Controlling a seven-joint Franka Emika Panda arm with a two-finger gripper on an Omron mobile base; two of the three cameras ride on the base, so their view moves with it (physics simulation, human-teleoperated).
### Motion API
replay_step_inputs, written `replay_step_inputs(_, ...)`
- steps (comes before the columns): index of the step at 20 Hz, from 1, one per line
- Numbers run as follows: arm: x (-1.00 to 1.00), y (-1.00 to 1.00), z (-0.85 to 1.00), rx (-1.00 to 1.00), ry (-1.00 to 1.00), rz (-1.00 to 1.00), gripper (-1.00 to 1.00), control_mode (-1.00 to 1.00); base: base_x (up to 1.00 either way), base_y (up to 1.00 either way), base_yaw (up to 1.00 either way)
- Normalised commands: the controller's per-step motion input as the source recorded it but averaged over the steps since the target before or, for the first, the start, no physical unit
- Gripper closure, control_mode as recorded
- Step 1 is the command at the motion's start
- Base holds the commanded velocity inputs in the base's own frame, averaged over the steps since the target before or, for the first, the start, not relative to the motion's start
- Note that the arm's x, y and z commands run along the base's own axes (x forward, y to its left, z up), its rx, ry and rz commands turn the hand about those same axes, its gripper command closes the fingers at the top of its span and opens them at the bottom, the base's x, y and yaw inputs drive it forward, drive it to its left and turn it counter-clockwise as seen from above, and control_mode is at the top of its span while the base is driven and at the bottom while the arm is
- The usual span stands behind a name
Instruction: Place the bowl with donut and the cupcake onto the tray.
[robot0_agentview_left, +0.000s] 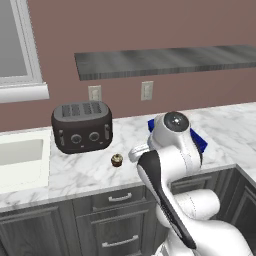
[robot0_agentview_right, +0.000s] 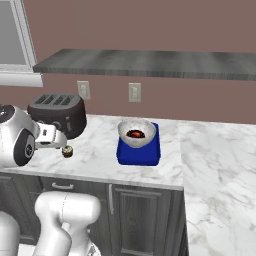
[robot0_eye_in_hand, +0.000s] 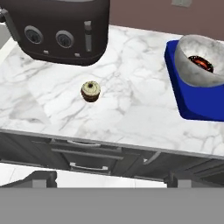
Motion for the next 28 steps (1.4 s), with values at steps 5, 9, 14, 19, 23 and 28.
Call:
replay_step_inputs(5, 0.43, 0.15, -0.24, 0.07, 0.03, -0.01, -1.0, -1.0, 0.0, 0.0, 0.0)
replay_step_inputs(9, 0.43, 0.21, -0.25, 0.07, 0.05, -0.02, -1.0, -1.0, 0.0, 0.0, 0.0)
replay_step_inputs(14, 0.38, 0.23, -0.26, 0.05, 0.05, -0.02, -1.0, -1.0, 0.0, 0.0, 0.0)
replay_step_inputs(19, 0.38, 0.2, -0.24, 0.02, 0.01, -0.02, -1.0, -1.0, 0.0, 0.0, 0.0)
replay_step_inputs(23, 0.39, 0.16, -0.26, 0.02, 0.0, -0.02, -1.0, -1.0, 0.0, 0.0, 0.0)
replay_step_inputs(28, 0.4, 0.11, -0.33, 0.0, 0.01, -0.01, -1.0, -1.0, 0.0, 0.0, 0.0)
